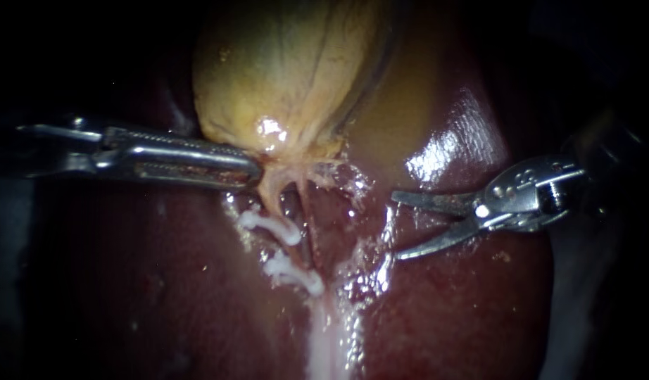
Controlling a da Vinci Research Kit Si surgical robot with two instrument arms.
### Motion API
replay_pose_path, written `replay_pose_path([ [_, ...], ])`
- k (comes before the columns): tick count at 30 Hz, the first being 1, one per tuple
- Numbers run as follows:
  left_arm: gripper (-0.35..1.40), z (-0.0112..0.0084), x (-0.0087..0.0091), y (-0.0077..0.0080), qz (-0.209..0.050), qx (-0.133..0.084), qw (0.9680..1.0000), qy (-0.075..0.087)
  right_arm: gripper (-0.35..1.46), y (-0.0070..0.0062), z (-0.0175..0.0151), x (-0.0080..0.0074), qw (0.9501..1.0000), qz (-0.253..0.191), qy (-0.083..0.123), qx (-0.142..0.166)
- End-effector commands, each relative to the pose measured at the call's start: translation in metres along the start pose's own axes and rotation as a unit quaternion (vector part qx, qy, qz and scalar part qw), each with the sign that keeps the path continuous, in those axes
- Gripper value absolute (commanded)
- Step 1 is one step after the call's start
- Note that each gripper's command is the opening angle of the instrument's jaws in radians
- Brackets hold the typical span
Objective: Go to the cutting position left tube
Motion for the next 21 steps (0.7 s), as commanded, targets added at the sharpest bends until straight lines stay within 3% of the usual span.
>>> replay_pose_path([
  [1, -0.35, 0.0000, 0.0000, 0.0001, 0.000, -0.001, 1.0000, 0.000, 1.43, -0.0001, 0.0001, 0.0001, 1.0000, 0.000, 0.002, 0.003],
  [7, -0.35, 0.0000, 0.0000, 0.0001, 0.000, -0.001, 1.0000, 0.000, 1.43, -0.0010, 0.0016, 0.0004, 0.9999, -0.004, 0.005, 0.013],
  [21, -0.35, 0.0002, -0.0001, 0.0004, 0.000, 0.001, 1.0000, 0.001, 1.43, -0.0031, 0.0090, 0.0001, 0.9992, 0.007, 0.011, 0.037],
])
